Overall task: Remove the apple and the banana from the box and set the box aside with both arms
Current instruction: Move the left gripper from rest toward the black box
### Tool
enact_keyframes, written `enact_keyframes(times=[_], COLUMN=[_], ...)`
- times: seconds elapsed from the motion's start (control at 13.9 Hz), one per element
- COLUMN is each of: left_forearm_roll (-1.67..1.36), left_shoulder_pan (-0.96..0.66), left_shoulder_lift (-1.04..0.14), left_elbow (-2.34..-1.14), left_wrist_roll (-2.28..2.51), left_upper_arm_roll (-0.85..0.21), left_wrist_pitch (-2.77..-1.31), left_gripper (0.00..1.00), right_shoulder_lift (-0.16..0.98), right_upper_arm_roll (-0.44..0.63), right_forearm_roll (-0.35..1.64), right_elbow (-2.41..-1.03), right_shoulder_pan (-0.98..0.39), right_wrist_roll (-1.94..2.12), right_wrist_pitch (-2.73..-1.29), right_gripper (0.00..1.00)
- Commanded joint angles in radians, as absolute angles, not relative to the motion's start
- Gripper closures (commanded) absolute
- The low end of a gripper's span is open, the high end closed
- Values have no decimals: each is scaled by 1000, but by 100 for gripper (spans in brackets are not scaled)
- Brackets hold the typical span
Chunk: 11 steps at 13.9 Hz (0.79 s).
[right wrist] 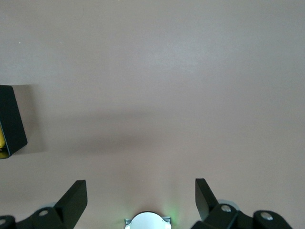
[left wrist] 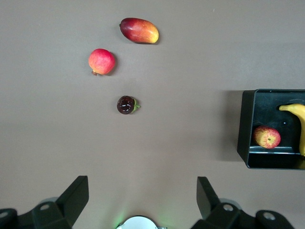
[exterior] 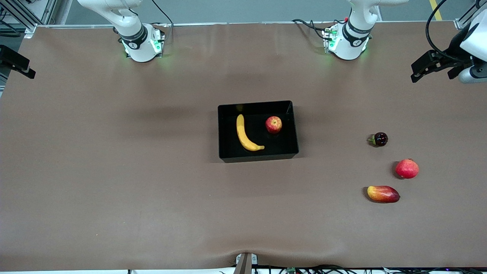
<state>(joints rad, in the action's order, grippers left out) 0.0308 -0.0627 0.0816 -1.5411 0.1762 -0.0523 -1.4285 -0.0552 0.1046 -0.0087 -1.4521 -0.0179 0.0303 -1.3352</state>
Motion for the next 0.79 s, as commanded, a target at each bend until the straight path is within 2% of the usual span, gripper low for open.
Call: enact_keyframes(times=[0.0,0.43,0.72], left_forearm_roll=[45,43,15], left_shoulder_pan=[-66,-77,-81], left_shoulder_lift=[67,45,22], left_elbow=[-1511,-1512,-1565], left_wrist_roll=[172,181,372], left_upper_arm_roll=[-54,-57,-149], left_wrist_pitch=[-1405,-1391,-1385], left_gripper=[0,0,0], right_shoulder_lift=[-55,-55,-55], right_upper_arm_roll=[92,92,92], right_forearm_roll=[-15,-15,-15], right_elbow=[-1447,-1447,-1447], right_shoulder_pan=[3,3,3], right_wrist_roll=[43,43,43], right_wrist_pitch=[-1327,-1328,-1328], right_gripper=[0,0,0])
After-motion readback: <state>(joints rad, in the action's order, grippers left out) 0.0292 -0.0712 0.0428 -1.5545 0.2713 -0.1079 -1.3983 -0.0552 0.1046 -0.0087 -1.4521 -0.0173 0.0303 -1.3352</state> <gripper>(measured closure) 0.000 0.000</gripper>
